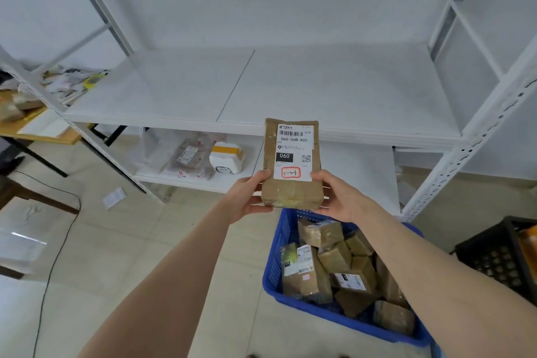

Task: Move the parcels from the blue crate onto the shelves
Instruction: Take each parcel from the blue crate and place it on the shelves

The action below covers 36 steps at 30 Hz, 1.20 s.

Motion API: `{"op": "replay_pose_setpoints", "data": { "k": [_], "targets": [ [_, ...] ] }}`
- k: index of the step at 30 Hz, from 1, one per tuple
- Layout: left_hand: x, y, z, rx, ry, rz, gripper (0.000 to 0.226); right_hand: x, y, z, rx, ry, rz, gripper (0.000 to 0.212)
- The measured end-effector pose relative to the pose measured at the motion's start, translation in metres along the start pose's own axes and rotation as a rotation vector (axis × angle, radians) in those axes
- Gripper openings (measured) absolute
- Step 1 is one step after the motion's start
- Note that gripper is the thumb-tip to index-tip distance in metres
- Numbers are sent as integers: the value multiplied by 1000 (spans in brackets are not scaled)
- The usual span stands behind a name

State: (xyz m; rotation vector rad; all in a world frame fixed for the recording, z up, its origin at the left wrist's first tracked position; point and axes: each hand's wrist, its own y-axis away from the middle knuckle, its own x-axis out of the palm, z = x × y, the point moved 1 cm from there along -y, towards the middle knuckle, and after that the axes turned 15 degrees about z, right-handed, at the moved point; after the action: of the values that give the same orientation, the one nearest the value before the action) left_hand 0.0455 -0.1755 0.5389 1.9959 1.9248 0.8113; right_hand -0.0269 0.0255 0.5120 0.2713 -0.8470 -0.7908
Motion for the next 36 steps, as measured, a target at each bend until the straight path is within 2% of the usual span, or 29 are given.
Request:
{"op": "replay_pose_setpoints", "data": {
  "k": [4, 12, 17, 21, 26, 31, 36],
  "targets": [
    [-40, 11, -7, 9, -22, 36, 28, 34, -20, -11, -29, -4, -22, 39],
    [-141, 49, -34, 26, -74, 68, 28, 130, -68, -29, -97, 44, -29, 30],
    [-198, 65, -52, 42, -86, 64, 23, 180, -105, -29, -100, 98, -8, 32],
    [-246, 64, -68, 63, -74, 32, 30, 216, -145, -17, -86, 149, -1, 29],
    [-307, 51, -102, 112, -75, -9, 18, 257, -211, 6, -85, 176, 15, 21],
    [-377, 18, -148, 120, -92, -64, 25, 292, -292, 39, -98, 161, 39, 26],
    [-437, 4, -186, 100, -126, -67, 35, 332, -348, 63, -96, 135, 64, 21]
  ]
}}
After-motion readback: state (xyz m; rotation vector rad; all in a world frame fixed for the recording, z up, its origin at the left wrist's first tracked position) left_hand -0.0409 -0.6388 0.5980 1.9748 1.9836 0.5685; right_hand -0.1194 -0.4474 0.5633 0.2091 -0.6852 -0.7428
